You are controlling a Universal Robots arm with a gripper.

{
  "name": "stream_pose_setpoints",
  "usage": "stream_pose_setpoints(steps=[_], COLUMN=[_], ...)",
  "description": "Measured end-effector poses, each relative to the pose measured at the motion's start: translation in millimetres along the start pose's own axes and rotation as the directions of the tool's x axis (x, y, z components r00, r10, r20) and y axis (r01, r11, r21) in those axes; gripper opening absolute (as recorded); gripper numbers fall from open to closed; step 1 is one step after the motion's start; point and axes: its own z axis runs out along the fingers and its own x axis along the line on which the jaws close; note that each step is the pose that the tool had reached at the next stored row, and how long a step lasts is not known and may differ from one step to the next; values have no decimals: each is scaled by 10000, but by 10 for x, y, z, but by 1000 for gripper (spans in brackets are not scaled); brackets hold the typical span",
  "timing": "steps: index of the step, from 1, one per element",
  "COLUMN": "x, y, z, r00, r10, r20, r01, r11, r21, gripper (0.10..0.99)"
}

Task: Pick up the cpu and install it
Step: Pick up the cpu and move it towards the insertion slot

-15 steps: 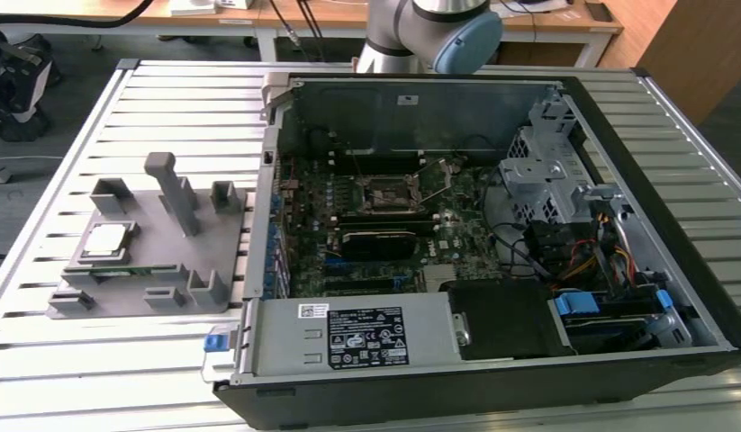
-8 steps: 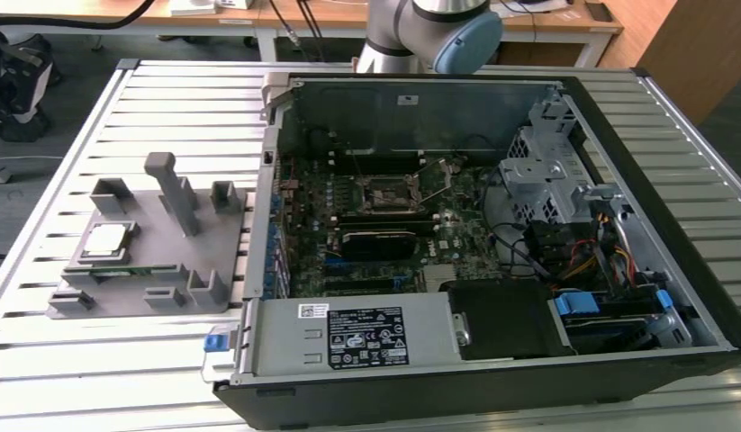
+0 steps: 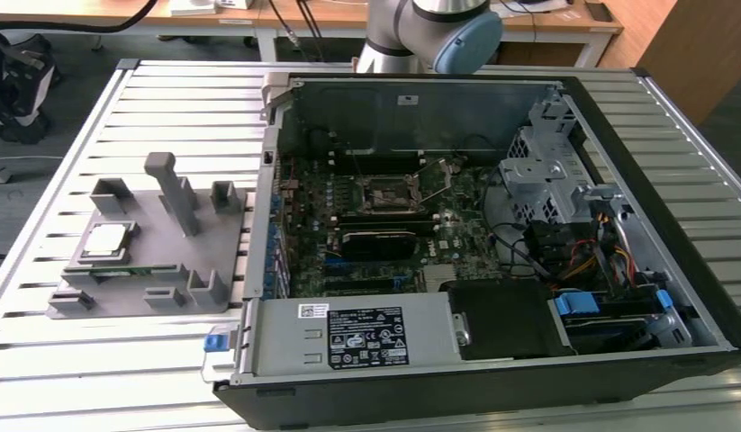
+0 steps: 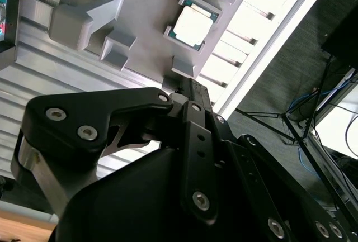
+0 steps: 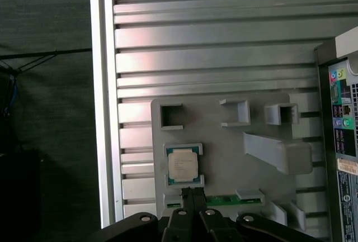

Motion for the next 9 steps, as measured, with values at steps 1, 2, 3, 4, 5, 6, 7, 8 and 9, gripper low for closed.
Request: stream_pose_setpoints(steps=[1,2,3,4,5,6,7,8,9], x=[0,0,0,0,0,0,0,0,0], y=[0,0,0,0,0,-1,-1,-1,-1], z=[2,4,6,8,10,13,15,17,20], r00=[10000,10000,10000,10000,10000,10000,10000,10000,10000], r10=[0,0,0,-1,0,0,0,0,0], r20=[0,-1,0,0,0,0,0,0,0], r01=[0,0,0,1,0,0,0,0,0], r11=[10000,10000,10000,10000,10000,10000,10000,10000,10000], r21=[0,0,0,0,0,0,0,0,0], gripper=[106,106,106,106,106,106,106,106,106])
